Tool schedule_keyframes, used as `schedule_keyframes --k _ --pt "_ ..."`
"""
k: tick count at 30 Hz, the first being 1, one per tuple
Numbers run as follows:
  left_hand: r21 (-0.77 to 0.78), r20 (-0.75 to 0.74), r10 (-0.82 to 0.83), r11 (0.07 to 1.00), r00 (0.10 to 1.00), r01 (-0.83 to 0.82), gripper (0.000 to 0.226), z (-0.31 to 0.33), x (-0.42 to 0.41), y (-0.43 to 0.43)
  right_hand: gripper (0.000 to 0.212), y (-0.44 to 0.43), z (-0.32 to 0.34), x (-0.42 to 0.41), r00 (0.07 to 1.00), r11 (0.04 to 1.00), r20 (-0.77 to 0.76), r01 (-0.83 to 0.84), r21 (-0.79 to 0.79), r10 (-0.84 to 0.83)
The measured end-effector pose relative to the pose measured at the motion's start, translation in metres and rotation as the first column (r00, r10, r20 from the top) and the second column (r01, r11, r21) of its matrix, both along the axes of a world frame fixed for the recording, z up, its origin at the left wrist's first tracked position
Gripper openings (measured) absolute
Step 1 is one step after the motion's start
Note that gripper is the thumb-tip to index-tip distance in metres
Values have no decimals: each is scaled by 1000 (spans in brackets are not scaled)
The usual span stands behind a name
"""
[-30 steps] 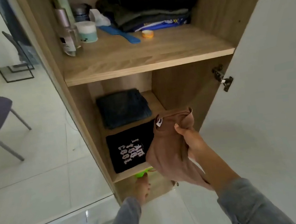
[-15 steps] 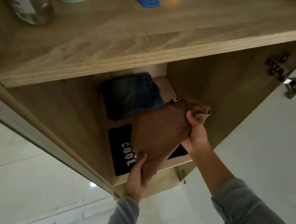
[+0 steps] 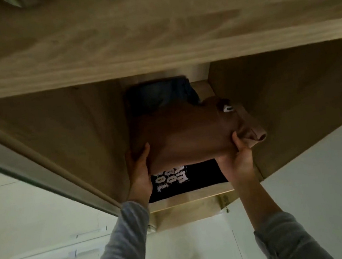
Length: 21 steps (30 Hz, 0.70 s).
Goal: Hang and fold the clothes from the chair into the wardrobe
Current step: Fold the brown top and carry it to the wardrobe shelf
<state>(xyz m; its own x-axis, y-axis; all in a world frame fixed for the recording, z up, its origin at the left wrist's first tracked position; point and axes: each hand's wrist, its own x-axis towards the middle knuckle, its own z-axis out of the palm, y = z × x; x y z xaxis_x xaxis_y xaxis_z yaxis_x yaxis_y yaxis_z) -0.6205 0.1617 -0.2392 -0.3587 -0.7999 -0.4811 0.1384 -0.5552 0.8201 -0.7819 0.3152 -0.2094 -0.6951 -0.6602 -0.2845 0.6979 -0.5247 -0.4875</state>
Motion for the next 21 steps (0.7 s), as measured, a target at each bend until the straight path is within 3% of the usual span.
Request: schedule_keyframes --k 2,4,6,8,11,14,17,19,21 --pt "-23 162 -53 998 985 57 66 -36 12 16 41 8 -38 4 998 970 61 -49 238 35" --pt "66 276 -135 990 952 121 48 -68 19 28 68 19 -69 8 978 890 203 -126 439 39" --pt "158 365 -154 982 918 102 32 -90 21 32 61 27 -93 5 968 864 249 -145 483 23" --pt "123 485 -183 982 855 140 13 -105 20 28 49 27 -105 -2 971 854 240 -124 506 -1" --pt "31 624 -157 984 765 177 10 -116 20 26 35 21 -103 -9 979 817 204 -138 561 26" --pt "-106 671 31 993 741 54 18 -105 21 36 18 23 -105 -13 984 776 172 -136 616 35" --pt "-155 721 54 984 691 84 24 -98 24 42 11 30 -108 -13 985 730 150 -163 664 84" --pt "-176 738 39 975 674 137 39 -93 23 42 6 30 -110 -11 993 559 -41 -28 829 111" --pt "-257 758 71 946 648 198 54 -84 19 43 22 27 -107 -9 920 265 -315 252 931 232"
